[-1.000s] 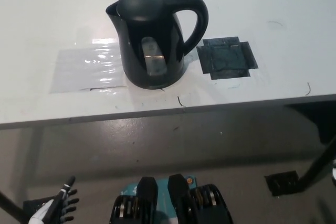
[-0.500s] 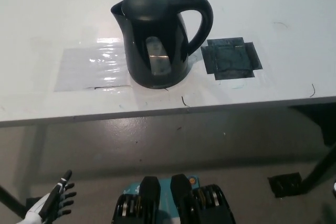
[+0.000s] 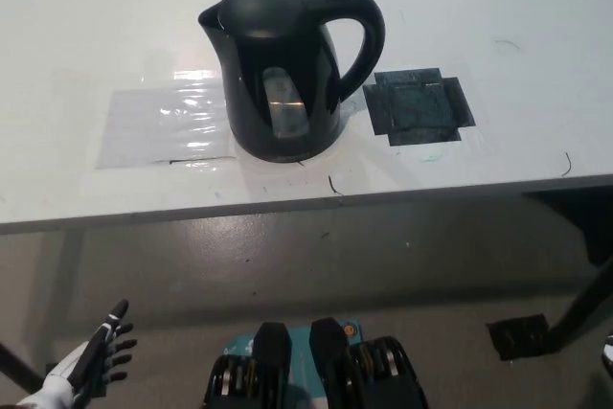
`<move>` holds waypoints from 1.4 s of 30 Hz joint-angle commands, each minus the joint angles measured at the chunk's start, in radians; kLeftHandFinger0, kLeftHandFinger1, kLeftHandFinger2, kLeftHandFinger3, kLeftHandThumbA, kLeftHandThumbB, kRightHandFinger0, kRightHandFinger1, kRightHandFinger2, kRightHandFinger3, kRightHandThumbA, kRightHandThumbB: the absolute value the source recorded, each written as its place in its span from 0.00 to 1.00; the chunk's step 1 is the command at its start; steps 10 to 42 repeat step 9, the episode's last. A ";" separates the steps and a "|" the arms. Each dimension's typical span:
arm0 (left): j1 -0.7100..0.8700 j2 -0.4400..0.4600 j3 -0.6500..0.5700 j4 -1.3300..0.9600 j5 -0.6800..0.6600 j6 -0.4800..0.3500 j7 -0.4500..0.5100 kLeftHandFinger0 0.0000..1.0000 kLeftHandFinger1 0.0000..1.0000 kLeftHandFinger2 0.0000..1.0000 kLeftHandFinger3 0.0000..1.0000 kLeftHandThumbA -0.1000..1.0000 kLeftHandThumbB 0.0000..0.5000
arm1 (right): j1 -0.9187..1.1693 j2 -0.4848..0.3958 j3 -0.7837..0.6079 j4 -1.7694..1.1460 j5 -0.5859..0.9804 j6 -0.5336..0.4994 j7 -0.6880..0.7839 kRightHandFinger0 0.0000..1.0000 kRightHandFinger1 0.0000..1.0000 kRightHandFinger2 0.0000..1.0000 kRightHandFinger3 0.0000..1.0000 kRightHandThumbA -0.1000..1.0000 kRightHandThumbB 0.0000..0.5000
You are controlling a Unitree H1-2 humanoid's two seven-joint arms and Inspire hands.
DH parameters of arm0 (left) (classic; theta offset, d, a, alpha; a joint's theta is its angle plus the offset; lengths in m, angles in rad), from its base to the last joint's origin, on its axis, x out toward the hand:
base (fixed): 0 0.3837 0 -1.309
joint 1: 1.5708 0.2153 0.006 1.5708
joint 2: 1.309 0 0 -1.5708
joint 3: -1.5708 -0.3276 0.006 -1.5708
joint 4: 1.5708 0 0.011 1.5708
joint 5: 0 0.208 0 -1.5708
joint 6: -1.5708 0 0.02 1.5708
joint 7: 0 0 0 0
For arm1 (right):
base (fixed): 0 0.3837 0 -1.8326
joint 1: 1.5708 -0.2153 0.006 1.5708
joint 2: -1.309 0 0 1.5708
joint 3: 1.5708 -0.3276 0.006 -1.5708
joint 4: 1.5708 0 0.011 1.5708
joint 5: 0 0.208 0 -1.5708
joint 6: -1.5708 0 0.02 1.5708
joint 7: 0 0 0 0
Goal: The robot uses its right hand to push down on the lid of a kettle kept in the middle of the desk to close it
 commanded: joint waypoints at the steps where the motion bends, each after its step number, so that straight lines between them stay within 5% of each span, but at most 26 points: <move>1: -0.017 0.028 0.005 -0.004 -0.005 -0.023 -0.011 1.00 1.00 1.00 1.00 1.00 0.22 | -0.020 -0.013 -0.022 0.030 0.017 -0.087 0.033 1.00 1.00 1.00 1.00 0.00 0.00; 42: -0.015 0.023 0.012 -0.010 -0.014 -0.013 -0.010 1.00 1.00 1.00 1.00 1.00 0.22 | -0.017 -0.009 -0.017 0.037 0.002 -0.095 0.036 1.00 1.00 1.00 1.00 0.00 0.00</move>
